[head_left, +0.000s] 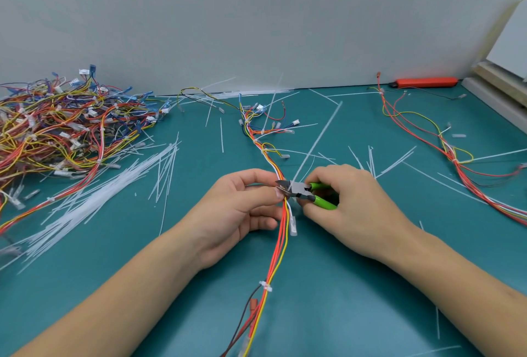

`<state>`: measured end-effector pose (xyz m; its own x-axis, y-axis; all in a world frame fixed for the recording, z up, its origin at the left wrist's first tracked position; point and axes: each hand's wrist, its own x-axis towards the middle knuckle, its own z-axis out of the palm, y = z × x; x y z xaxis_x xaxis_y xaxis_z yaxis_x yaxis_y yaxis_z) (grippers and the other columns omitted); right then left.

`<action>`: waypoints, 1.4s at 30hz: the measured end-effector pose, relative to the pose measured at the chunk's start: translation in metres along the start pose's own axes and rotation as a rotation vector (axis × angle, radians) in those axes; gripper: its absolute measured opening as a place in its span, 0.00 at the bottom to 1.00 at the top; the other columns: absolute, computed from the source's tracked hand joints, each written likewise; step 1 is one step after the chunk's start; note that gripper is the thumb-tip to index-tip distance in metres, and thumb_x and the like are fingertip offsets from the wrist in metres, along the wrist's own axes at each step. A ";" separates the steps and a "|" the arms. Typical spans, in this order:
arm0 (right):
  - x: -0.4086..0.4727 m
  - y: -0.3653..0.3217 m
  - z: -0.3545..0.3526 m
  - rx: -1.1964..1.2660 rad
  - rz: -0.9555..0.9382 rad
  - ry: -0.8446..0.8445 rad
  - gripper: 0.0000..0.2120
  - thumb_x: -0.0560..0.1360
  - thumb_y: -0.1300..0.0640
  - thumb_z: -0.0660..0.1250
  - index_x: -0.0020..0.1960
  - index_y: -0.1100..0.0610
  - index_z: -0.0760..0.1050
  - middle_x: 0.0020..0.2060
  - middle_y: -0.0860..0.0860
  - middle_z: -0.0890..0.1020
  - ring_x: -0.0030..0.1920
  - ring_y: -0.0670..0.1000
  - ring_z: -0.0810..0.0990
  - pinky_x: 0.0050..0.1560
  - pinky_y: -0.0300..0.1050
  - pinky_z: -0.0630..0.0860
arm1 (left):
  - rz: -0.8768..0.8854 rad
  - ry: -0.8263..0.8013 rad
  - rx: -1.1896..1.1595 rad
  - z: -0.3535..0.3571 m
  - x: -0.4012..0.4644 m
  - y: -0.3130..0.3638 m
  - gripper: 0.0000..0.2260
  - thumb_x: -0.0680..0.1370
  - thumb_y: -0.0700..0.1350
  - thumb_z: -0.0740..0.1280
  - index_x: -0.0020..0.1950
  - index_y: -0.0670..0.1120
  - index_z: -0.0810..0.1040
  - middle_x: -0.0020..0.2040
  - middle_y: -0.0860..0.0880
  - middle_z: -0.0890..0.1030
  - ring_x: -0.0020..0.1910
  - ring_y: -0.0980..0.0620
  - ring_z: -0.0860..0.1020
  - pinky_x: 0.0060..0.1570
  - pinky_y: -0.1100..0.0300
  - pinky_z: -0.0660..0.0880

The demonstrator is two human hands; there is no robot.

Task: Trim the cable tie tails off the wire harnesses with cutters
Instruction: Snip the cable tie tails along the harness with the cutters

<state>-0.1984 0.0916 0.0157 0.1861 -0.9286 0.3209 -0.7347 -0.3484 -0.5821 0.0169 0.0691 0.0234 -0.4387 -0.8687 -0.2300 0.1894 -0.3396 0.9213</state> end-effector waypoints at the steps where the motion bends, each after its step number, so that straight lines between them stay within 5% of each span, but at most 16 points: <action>1: 0.000 0.000 0.000 -0.010 -0.002 -0.003 0.03 0.73 0.51 0.73 0.44 0.47 0.79 0.37 0.42 0.79 0.44 0.45 0.76 0.46 0.49 0.76 | -0.002 -0.003 0.004 0.000 0.000 0.000 0.21 0.72 0.38 0.73 0.62 0.31 0.75 0.39 0.44 0.83 0.31 0.51 0.80 0.33 0.61 0.79; 8: 0.002 0.001 0.001 -0.058 -0.006 -0.021 0.04 0.73 0.51 0.72 0.44 0.48 0.78 0.38 0.43 0.79 0.45 0.48 0.75 0.48 0.50 0.74 | -0.003 0.000 0.013 0.000 0.000 0.000 0.16 0.72 0.39 0.74 0.58 0.37 0.79 0.40 0.43 0.83 0.32 0.51 0.80 0.34 0.60 0.79; 15: 0.001 0.003 -0.001 -0.020 0.045 -0.031 0.14 0.74 0.49 0.73 0.36 0.46 0.70 0.30 0.44 0.73 0.33 0.50 0.69 0.36 0.44 0.63 | -0.014 0.015 0.013 -0.001 0.001 0.000 0.19 0.72 0.38 0.74 0.61 0.32 0.78 0.42 0.42 0.83 0.32 0.51 0.81 0.34 0.61 0.79; 20: 0.001 0.003 -0.001 -0.018 0.077 -0.041 0.13 0.73 0.48 0.72 0.37 0.50 0.70 0.28 0.49 0.70 0.31 0.49 0.64 0.33 0.51 0.70 | -0.008 0.012 0.023 -0.001 0.000 0.000 0.18 0.71 0.39 0.74 0.59 0.35 0.80 0.42 0.42 0.83 0.33 0.51 0.81 0.34 0.62 0.79; 30: -0.001 0.001 -0.003 -0.004 0.074 -0.044 0.13 0.74 0.46 0.72 0.38 0.49 0.71 0.29 0.48 0.72 0.31 0.50 0.66 0.33 0.50 0.71 | -0.014 0.034 0.038 0.001 -0.001 0.002 0.22 0.71 0.39 0.75 0.63 0.32 0.78 0.41 0.43 0.83 0.33 0.52 0.80 0.33 0.62 0.78; 35: 0.001 0.000 -0.003 0.079 0.104 0.024 0.15 0.76 0.44 0.71 0.37 0.52 0.72 0.27 0.47 0.71 0.30 0.48 0.65 0.32 0.49 0.68 | -0.005 -0.002 0.035 0.001 -0.003 0.002 0.08 0.71 0.40 0.76 0.49 0.44 0.86 0.46 0.42 0.85 0.34 0.51 0.81 0.36 0.60 0.79; 42: 0.003 -0.001 -0.008 0.177 0.165 0.116 0.18 0.78 0.48 0.73 0.36 0.55 0.70 0.26 0.45 0.67 0.28 0.47 0.64 0.29 0.37 0.64 | -0.013 -0.033 0.019 0.002 -0.005 0.005 0.06 0.72 0.39 0.74 0.48 0.45 0.86 0.49 0.44 0.86 0.34 0.51 0.82 0.36 0.60 0.80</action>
<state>-0.2023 0.0901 0.0238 -0.0103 -0.9573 0.2889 -0.6214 -0.2203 -0.7519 0.0187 0.0721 0.0300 -0.4694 -0.8521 -0.2316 0.1667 -0.3431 0.9244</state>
